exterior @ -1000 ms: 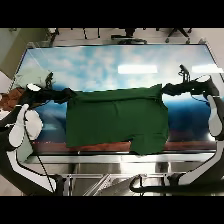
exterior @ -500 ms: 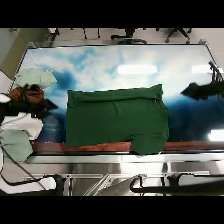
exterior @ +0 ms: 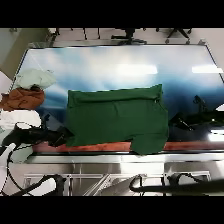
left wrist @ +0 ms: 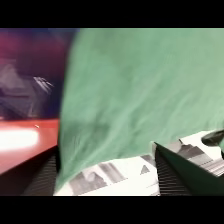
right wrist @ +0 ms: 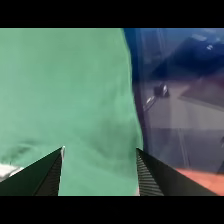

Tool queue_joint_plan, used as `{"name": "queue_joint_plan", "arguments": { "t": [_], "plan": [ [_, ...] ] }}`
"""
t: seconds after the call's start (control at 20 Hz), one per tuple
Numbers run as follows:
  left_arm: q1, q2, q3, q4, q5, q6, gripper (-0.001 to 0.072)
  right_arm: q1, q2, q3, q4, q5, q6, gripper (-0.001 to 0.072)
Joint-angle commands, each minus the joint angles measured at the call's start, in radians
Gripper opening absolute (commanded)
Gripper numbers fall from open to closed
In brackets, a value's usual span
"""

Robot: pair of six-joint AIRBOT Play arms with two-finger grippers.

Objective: Fold the shirts.

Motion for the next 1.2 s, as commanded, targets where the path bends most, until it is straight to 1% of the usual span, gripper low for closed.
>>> {"name": "queue_joint_plan", "arguments": {
  "t": [0.0,0.05,0.1,0.25,0.4,0.45,0.65,0.75,0.8,0.85,0.9,1.0,1.05,1.15],
  "plan": [
    [-0.084,-0.066,-0.007,-0.055,0.041,0.019,0.0312,-0.001,0.016,-0.033,-0.095,0.065,0.059,0.0505],
    [-0.098,-0.09,0.019,-0.042,0.027,0.019,0.0094,-0.001,0.022,-0.047,-0.12,0.082,0.075,0.0505],
    [-0.105,-0.107,0.043,-0.042,0.011,0.021,0.0018,-0.001,0.028,-0.065,-0.134,0.103,0.081,0.0505],
    [-0.105,-0.118,0.113,-0.042,-0.029,0.02,0.0018,0.0,0.056,-0.137,-0.138,0.103,0.092,0.0505],
    [-0.105,-0.118,0.145,-0.046,-0.036,0.018,0.0018,0.0,0.058,-0.237,-0.124,0.047,0.103,0.0504],
    [-0.105,-0.118,0.145,-0.05,-0.037,0.018,0.0018,0.0,0.057,-0.285,-0.093,0.018,0.099,0.0504],
    [-0.105,-0.118,0.144,-0.05,-0.045,0.018,0.0018,0.0,0.055,-0.412,0.108,-0.094,-0.033,0.0503],
    [-0.105,-0.118,0.144,-0.05,-0.048,0.018,0.0018,0.0,0.039,-0.419,0.172,-0.092,-0.079,0.0502],
    [-0.105,-0.118,0.144,-0.05,-0.052,0.018,0.0018,0.0,0.032,-0.419,0.209,-0.078,-0.107,0.0491],
    [-0.105,-0.118,0.144,-0.05,-0.057,0.016,0.0018,0.0,0.033,-0.418,0.248,-0.058,-0.144,0.0301],
    [-0.104,-0.118,0.144,-0.05,-0.066,0.005,0.0018,0.0,0.034,-0.41,0.282,-0.026,-0.181,0.0031],
    [-0.104,-0.118,0.144,-0.048,-0.086,-0.001,0.0018,-0.001,0.04,-0.375,0.279,0.047,-0.191,0.002],
    [-0.103,-0.118,0.144,-0.039,-0.1,-0.001,0.0017,-0.002,0.051,-0.351,0.245,0.071,-0.179,0.002],
    [-0.103,-0.118,0.144,0.041,-0.153,-0.036,0.0017,-0.003,0.091,-0.321,0.112,0.068,-0.086,0.0019]
  ]
}}
